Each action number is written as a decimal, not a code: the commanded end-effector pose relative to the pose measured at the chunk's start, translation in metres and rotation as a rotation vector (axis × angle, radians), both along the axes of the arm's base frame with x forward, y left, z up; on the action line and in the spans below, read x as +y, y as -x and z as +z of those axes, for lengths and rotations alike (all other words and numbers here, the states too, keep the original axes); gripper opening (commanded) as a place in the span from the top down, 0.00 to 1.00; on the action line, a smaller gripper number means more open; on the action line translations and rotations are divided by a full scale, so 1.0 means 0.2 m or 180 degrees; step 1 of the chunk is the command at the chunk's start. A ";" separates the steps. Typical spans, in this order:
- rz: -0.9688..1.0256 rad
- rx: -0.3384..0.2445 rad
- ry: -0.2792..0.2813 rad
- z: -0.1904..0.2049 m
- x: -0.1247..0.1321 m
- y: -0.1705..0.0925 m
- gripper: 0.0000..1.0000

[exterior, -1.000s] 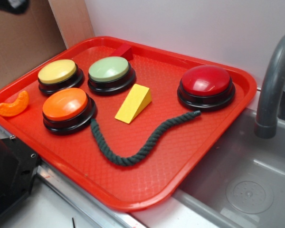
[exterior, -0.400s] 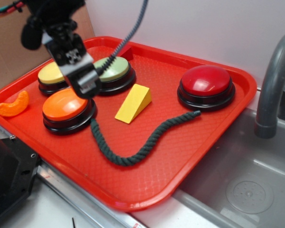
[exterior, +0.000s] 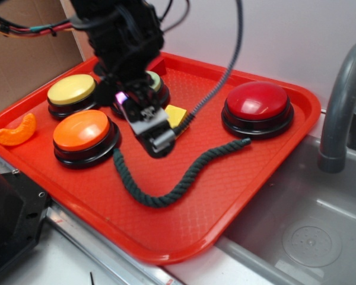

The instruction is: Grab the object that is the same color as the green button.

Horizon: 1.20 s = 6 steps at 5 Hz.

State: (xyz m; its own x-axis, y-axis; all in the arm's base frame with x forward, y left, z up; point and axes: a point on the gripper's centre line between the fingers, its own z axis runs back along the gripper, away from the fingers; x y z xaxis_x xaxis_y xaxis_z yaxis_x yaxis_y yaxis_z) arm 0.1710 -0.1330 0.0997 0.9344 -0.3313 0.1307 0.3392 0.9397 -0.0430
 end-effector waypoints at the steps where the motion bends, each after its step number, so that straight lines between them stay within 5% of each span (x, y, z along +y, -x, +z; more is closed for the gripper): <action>1: -0.0261 -0.0090 -0.0165 -0.19 -0.13 -0.08 0.00; 4: -0.0229 0.0052 -0.0111 -0.35 -0.10 -0.26 0.00; 6: -0.0234 0.0212 -0.0023 -0.43 -0.11 -0.19 0.04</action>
State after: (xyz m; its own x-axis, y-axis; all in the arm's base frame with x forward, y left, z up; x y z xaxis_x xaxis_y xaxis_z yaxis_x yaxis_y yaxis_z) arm 0.2140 -0.1537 0.0170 0.9205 -0.3846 0.0691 0.3886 0.9196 -0.0580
